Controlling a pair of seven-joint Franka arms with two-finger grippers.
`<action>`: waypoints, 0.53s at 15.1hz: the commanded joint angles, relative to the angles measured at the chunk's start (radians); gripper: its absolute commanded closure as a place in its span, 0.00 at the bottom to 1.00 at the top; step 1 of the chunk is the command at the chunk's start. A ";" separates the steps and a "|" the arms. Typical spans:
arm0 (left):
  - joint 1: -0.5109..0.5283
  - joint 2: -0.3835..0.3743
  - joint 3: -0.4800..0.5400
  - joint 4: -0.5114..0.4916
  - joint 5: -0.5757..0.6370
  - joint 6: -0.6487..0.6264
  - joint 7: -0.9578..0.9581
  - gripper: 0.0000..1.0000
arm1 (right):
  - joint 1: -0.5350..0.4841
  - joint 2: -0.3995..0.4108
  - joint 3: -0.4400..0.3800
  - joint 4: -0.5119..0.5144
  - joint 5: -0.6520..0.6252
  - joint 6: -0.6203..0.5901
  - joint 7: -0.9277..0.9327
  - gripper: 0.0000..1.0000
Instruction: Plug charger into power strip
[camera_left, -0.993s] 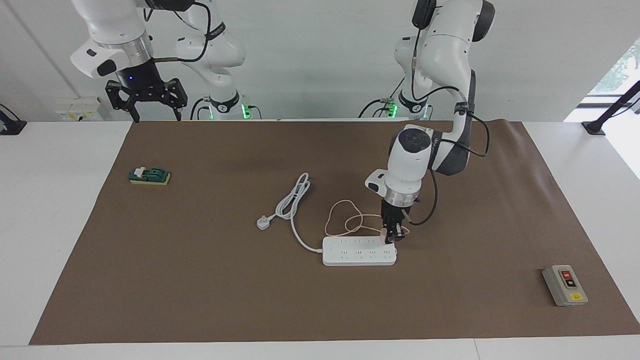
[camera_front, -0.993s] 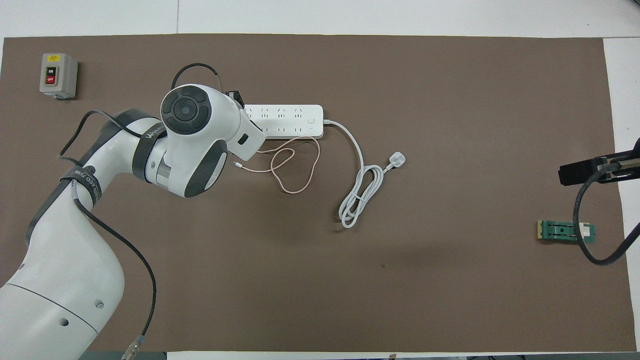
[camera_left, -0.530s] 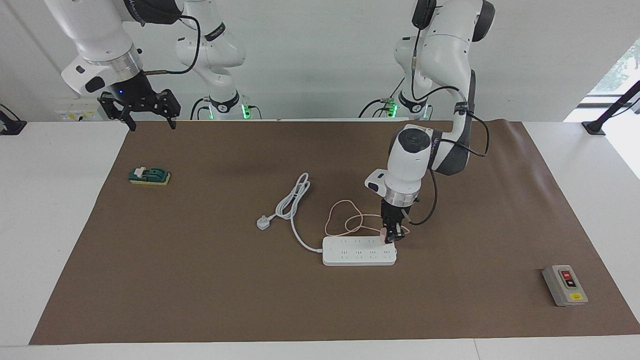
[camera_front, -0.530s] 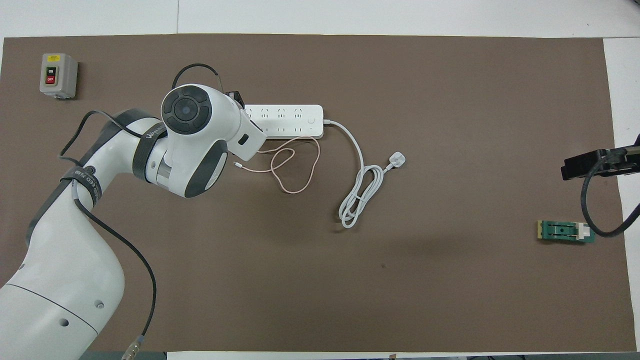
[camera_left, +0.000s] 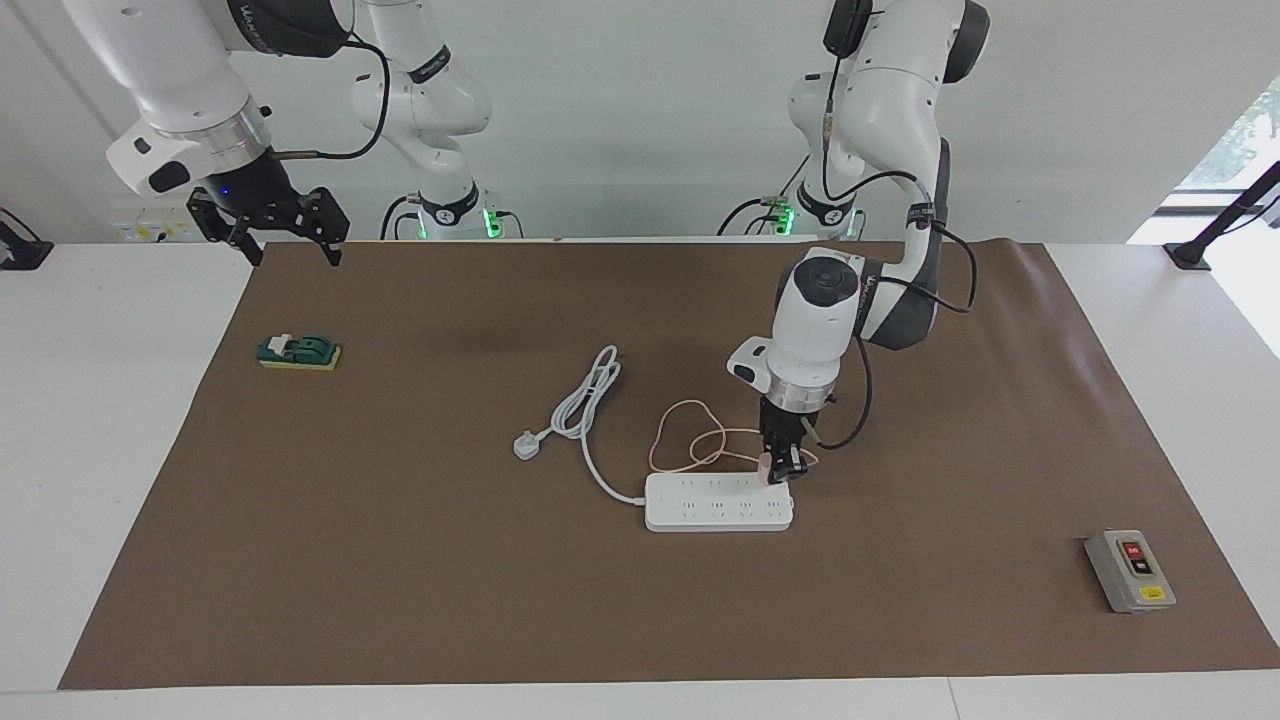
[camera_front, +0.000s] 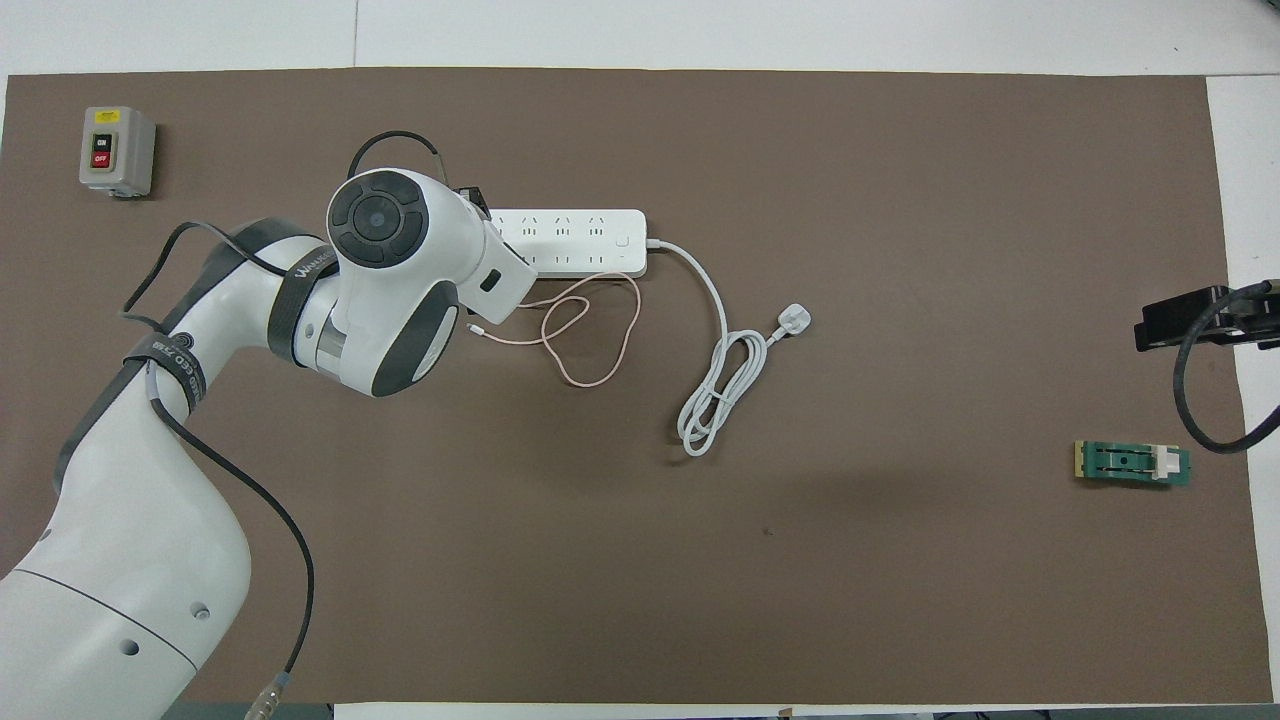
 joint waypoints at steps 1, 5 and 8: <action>-0.021 0.014 0.005 -0.019 -0.013 -0.018 -0.029 1.00 | -0.013 -0.003 0.009 0.008 0.018 -0.006 0.037 0.00; -0.008 0.045 0.002 0.037 -0.010 -0.062 -0.031 1.00 | -0.015 -0.006 0.011 0.008 0.013 -0.006 0.056 0.00; 0.003 0.105 -0.001 0.122 -0.003 -0.108 -0.026 1.00 | -0.017 -0.014 0.014 0.007 0.010 -0.008 0.056 0.00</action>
